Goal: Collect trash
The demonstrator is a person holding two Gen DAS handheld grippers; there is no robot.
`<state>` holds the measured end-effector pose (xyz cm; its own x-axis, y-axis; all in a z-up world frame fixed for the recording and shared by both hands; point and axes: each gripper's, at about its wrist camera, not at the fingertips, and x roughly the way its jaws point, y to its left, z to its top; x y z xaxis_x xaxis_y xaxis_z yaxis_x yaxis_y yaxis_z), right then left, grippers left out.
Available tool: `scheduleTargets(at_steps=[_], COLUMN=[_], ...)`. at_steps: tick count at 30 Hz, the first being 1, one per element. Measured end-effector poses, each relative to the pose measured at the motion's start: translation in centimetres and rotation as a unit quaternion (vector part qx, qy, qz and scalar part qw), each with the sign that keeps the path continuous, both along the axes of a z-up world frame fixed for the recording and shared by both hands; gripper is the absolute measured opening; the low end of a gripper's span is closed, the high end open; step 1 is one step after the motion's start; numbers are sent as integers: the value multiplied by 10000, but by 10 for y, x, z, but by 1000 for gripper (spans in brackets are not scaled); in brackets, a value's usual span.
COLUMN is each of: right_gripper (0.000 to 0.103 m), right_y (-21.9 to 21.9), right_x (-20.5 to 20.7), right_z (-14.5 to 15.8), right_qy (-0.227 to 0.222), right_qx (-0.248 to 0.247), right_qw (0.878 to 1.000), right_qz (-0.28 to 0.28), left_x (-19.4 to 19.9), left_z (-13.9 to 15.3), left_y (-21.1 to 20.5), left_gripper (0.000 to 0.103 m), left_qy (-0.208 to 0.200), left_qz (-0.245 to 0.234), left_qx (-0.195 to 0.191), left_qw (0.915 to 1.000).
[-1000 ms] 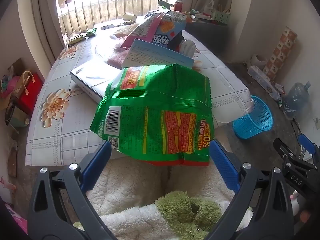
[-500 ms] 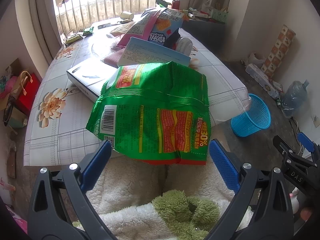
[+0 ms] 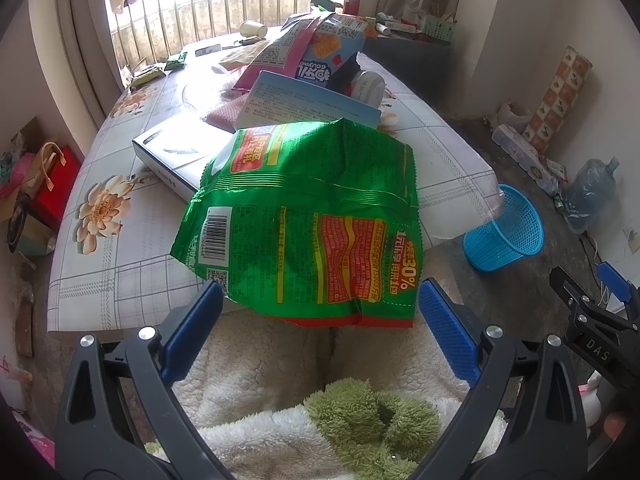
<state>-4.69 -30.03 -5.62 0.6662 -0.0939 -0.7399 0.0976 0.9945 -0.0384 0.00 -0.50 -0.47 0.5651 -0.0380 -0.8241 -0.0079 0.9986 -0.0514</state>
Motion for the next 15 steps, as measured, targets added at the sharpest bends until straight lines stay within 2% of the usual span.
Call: scheduleTargets(at_steps=[15], right_gripper=[97], right_y=[-5], right_x=[-1], right_z=[2], right_qy=[0], right_qx=[34], right_qw=[10000], right_qz=[-16], left_x=[0], left_z=[-2], left_y=[0], left_gripper=[94], left_qy=[11], left_qz=[3], left_qx=[9], left_qw=[10000])
